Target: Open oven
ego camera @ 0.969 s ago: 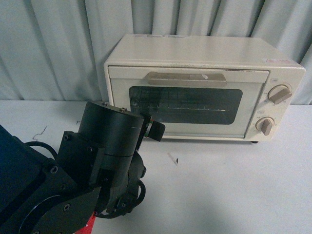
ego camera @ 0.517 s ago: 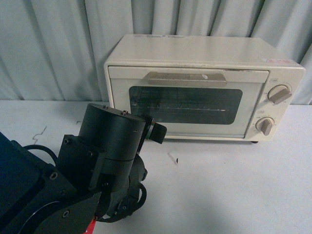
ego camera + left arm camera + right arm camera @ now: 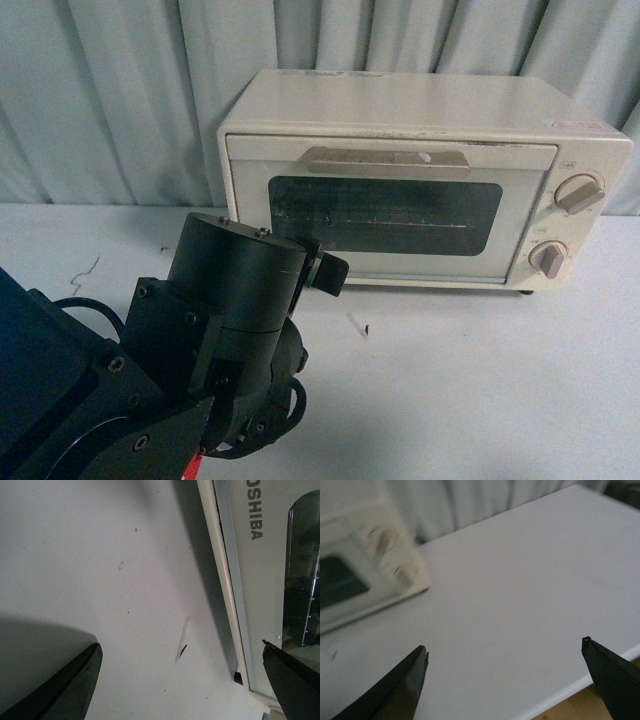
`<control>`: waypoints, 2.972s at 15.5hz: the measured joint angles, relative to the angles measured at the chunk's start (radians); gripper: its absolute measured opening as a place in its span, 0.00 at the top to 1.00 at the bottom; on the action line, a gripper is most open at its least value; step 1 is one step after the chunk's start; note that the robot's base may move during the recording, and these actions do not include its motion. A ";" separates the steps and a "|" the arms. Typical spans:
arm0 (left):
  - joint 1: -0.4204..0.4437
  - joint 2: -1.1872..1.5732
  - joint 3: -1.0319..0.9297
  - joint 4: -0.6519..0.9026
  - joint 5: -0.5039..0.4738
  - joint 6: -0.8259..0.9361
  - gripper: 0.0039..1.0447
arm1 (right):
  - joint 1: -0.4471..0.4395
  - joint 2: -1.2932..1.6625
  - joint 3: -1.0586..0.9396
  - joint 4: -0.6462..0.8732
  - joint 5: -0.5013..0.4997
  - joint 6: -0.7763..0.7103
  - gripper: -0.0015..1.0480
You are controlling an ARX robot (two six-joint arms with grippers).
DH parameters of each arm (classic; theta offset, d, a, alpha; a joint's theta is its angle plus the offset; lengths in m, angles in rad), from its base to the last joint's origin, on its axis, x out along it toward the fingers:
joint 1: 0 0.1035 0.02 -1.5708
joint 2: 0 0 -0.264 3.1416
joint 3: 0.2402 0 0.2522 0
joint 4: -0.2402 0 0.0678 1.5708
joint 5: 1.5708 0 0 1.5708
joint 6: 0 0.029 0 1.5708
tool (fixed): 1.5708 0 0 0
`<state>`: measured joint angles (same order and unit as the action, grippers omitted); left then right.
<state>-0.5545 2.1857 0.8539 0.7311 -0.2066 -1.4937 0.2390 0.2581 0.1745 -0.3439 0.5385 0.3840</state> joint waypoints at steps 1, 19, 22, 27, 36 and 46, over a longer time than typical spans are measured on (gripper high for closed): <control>0.000 0.000 0.000 0.000 0.001 0.000 0.06 | -0.054 -0.024 -0.002 0.021 0.036 0.030 0.15; 0.002 0.000 0.000 0.000 0.001 0.000 0.06 | 0.150 1.360 0.530 0.985 -0.146 -0.220 0.98; 0.002 0.000 -0.001 0.000 0.001 0.000 0.06 | 0.171 1.406 0.559 0.985 -0.155 -0.213 0.98; 0.002 0.000 -0.001 0.000 0.001 0.000 0.06 | 0.188 1.485 0.641 0.980 -0.179 -0.205 0.98; 0.002 0.000 -0.001 0.000 0.001 0.000 0.06 | 0.206 1.582 0.730 0.968 -0.201 -0.199 0.98; 0.002 0.000 -0.001 0.000 0.001 0.000 0.06 | 0.219 1.639 0.755 1.007 -0.201 -0.150 0.98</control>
<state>-0.5526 2.1853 0.8532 0.7311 -0.2054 -1.4937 0.4580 1.8973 0.9295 0.6636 0.3374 0.2344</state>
